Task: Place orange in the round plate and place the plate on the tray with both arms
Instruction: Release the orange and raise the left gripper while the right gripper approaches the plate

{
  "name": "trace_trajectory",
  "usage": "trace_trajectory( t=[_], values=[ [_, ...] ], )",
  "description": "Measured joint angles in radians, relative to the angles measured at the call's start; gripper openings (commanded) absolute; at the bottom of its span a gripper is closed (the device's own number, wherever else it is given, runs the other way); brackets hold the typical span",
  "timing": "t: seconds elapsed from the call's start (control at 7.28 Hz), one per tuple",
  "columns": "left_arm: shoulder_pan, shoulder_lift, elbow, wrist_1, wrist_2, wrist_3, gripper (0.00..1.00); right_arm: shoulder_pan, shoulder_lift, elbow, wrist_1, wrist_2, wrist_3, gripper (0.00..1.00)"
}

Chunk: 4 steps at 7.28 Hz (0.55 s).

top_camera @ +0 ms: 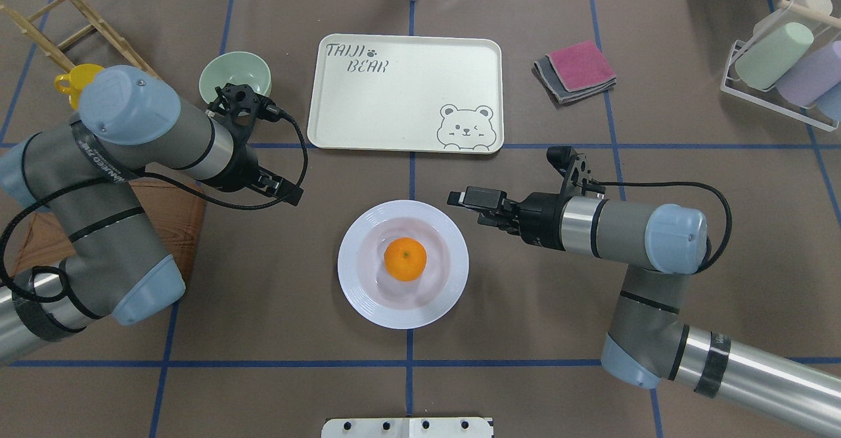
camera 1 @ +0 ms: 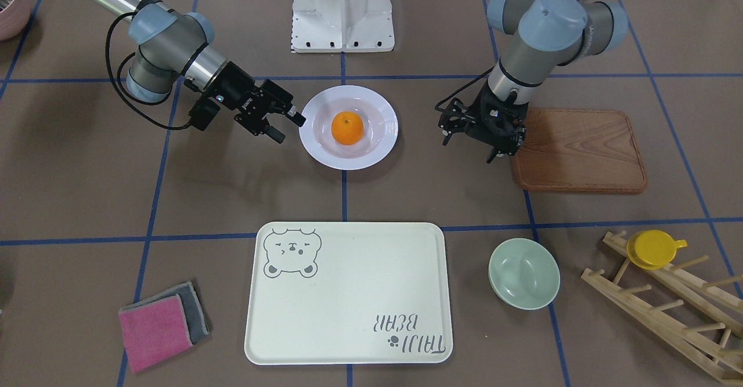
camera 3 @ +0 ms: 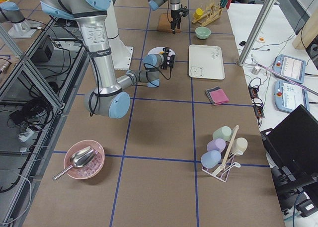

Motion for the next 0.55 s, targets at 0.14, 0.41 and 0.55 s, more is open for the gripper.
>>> trace_trajectory(
  t=[0.14,0.41,0.55],
  values=[
    [-0.062,0.030,-0.005,0.001,-0.046,0.038,0.99,-0.051,-0.015,-0.005,0.032,-0.081,0.003,0.97],
    [-0.208,0.118,-0.020,0.005,-0.167,0.186,0.99,-0.142,-0.018,-0.010,0.059,-0.207,0.011,0.93],
    [-0.254,0.143,-0.020,0.007,-0.206,0.237,0.99,-0.170,-0.016,-0.010,0.071,-0.246,0.021,0.90]
  ],
)
